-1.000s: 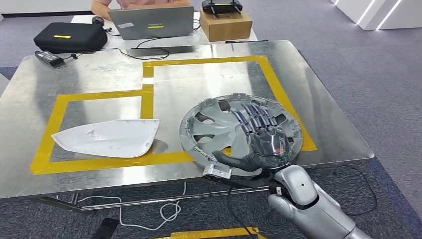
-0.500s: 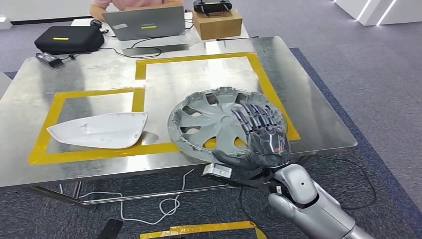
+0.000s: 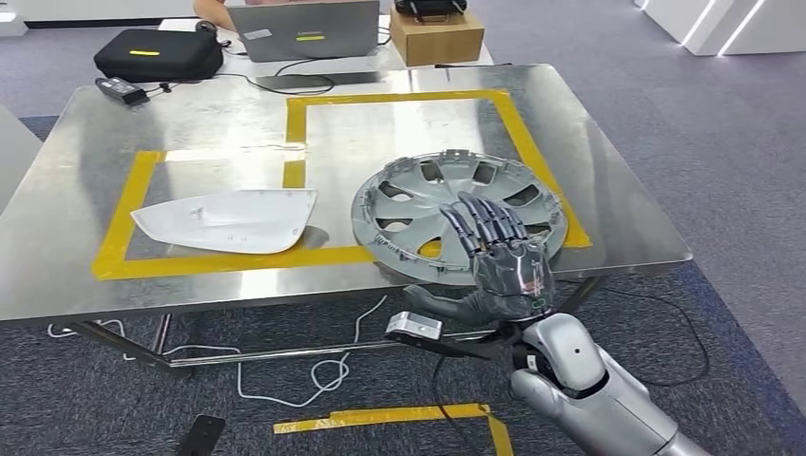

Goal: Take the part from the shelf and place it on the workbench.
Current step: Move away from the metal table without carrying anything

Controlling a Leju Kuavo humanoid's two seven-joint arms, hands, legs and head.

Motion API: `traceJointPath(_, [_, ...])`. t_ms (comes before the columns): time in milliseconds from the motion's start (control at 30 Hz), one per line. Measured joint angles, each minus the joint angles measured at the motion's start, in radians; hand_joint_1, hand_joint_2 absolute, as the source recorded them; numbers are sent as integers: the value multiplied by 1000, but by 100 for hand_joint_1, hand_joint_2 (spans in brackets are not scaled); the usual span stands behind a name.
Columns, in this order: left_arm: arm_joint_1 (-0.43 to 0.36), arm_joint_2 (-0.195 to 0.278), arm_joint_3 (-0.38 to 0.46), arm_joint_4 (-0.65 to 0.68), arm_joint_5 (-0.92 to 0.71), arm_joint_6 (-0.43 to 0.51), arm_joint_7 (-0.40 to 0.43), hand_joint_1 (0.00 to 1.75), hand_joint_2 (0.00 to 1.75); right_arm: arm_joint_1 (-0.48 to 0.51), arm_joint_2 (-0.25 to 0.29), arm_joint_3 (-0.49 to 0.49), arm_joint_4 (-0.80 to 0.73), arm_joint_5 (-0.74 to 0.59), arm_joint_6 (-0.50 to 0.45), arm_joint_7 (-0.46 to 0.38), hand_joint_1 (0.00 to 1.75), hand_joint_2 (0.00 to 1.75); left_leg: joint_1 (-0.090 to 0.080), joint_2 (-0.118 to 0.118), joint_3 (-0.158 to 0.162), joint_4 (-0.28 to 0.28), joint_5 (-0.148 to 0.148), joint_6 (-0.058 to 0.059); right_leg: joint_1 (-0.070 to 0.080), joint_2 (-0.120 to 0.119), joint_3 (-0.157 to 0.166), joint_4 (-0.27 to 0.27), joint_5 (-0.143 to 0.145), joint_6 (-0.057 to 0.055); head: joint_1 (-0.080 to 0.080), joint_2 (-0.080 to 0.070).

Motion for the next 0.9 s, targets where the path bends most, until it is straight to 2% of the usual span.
traceJointPath(67, [1,-2,1,-1,-3,0,1,0,0,2,0,0,0,-1,3,4,0,0,-3,0,-21,1,15,0,0,0,9,35,8,-1,0,0])
traceJointPath(233, [1,-4,1,-1,-5,-1,2,0,0,3,0,0,0,-1,4,7,0,0,-5,0,-31,3,22,-1,1,0,35,10,36,-3,1,0])
traceJointPath(267, [2,-5,2,-2,-7,-1,2,0,0,4,0,-3,0,1,5,12,0,0,-5,0,-38,4,28,-3,1,0,82,-56,53,-6,1,0])
traceJointPath(333, [9,-7,8,-10,-14,-2,2,0,0,23,-1,-21,-4,11,5,32,0,0,-5,-1,-55,7,54,-18,7,1,183,-216,76,-16,2,0])
traceJointPath(367, [13,-8,11,-14,-17,-2,1,0,0,36,-1,-32,-6,17,4,43,0,0,-5,-1,-65,9,65,-26,8,0,226,-292,88,-25,4,0])
traceJointPath(400, [18,-9,14,-18,-20,-3,0,0,0,49,-2,-41,-8,20,3,48,0,0,-4,-1,-71,15,61,-35,9,-1,229,-311,92,-33,5,0])
traceJointPath(433, [21,-9,15,-20,-21,-3,0,0,0,54,-3,-44,-8,22,2,49,0,0,-3,-1,-79,35,34,-42,7,-3,221,-313,103,-43,3,0])
traceJointPath(467, [24,-8,16,-22,-21,-3,0,0,0,58,-3,-47,-9,23,2,50,0,0,-1,-2,-92,74,-10,-47,6,-4,213,-314,114,-50,2,0])
traceJointPath(533, [27,-9,16,-26,-23,-3,0,0,0,66,-3,-52,-10,24,1,52,0,0,5,-2,-123,203,-109,-58,8,-5,188,-309,135,-56,0,0])
traceJointPath(567, [27,-9,16,-27,-25,-4,0,0,0,73,-3,-56,-10,26,1,56,0,0,8,-2,-132,262,-136,-62,10,-6,174,-306,144,-56,1,0])
traceJointPath(600, [29,-9,16,-29,-28,-4,0,0,0,83,-3,-61,-11,27,0,63,0,0,10,-1,-129,297,-140,-65,11,-8,160,-302,152,-55,1,0])
traceJointPath(633, [31,-10,17,-33,-32,-5,0,0,0,97,-4,-70,-13,29,-1,72,0,0,12,-1,-110,296,-124,-66,11,-9,145,-297,159,-54,1,0])
traceJointPath(667, [34,-11,18,-38,-37,-6,0,0,0,115,-4,-82,-17,30,-3,82,0,0,13,-1,-74,259,-99,-65,11,-9,132,-292,165,-51,1,0])
traceJointPath(700, [39,-12,20,-45,-42,-9,0,0,0,139,-5,-98,-22,32,-6,91,0,0,14,-2,-23,194,-78,-63,11,-10,120,-287,171,-48,1,0])
traceJointPath(767, [51,-15,27,-65,-56,-18,0,0,0,198,-6,-141,-36,31,-17,107,0,0,12,-3,71,55,-72,-54,13,-11,103,-277,181,-39,1,0])
traceJointPath(800, [60,-18,33,-76,-65,-24,1,0,0,229,-6,-165,-42,29,-24,115,0,0,9,-4,96,14,-79,-48,14,-12,99,-274,187,-33,1,0])
traceJointPath(867, [82,-27,47,-106,-89,-44,9,0,0,294,-6,-217,-51,17,-37,132,0,0,4,-4,99,-4,-79,-34,12,-13,94,-274,200,-19,2,0])
traceJointPath(900, [96,-34,57,-125,-106,-57,15,0,0,329,-6,-243,-54,7,-40,137,0,0,4,-3,93,-6,-71,-25,9,-12,91,-271,195,-12,1,0])
